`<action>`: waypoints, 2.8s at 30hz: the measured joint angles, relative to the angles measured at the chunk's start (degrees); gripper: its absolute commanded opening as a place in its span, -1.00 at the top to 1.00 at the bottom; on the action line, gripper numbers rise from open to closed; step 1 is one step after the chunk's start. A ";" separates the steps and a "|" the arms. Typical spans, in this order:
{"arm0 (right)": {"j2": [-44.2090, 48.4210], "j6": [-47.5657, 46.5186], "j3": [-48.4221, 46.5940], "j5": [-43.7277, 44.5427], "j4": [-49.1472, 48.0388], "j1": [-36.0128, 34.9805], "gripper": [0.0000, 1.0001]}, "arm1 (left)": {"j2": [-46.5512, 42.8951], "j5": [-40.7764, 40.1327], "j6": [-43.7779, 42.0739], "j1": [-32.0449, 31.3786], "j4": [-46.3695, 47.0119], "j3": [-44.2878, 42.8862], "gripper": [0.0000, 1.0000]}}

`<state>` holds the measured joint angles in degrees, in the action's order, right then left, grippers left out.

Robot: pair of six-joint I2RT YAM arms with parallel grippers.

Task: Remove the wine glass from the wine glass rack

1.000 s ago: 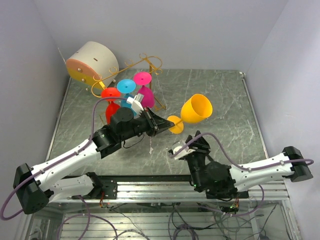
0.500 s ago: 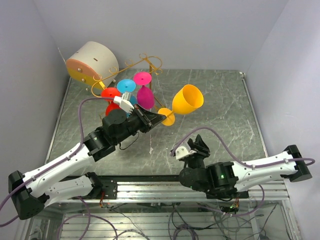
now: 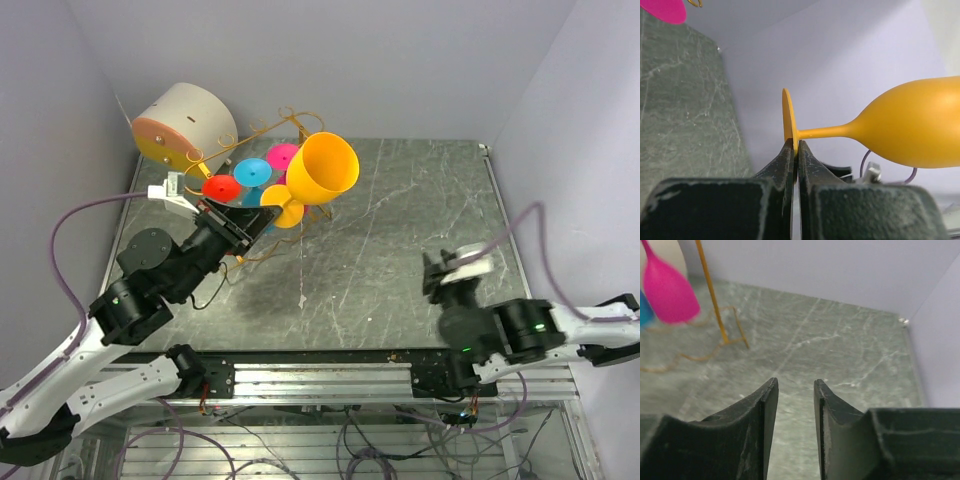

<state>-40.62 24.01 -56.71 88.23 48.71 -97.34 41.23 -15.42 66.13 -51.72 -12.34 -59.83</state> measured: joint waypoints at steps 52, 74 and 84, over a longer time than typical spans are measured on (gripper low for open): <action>-21.66 -89.96 -46.77 -1.99 -70.14 -0.02 0.18 | -3.10 2.23 -15.23 -0.02 -18.23 -13.05 0.86; -20.09 -135.27 -66.99 -17.59 -126.35 -0.02 0.63 | -4.04 -0.59 -18.27 -0.02 -24.11 -17.07 0.86; -17.86 -141.50 -66.51 -44.35 -135.60 -0.02 0.68 | -4.00 -2.21 -19.45 -0.02 -25.83 -18.32 0.86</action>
<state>-58.48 -117.49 -123.22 43.88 -86.89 -97.36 37.23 -17.63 46.68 -51.75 -38.17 -78.15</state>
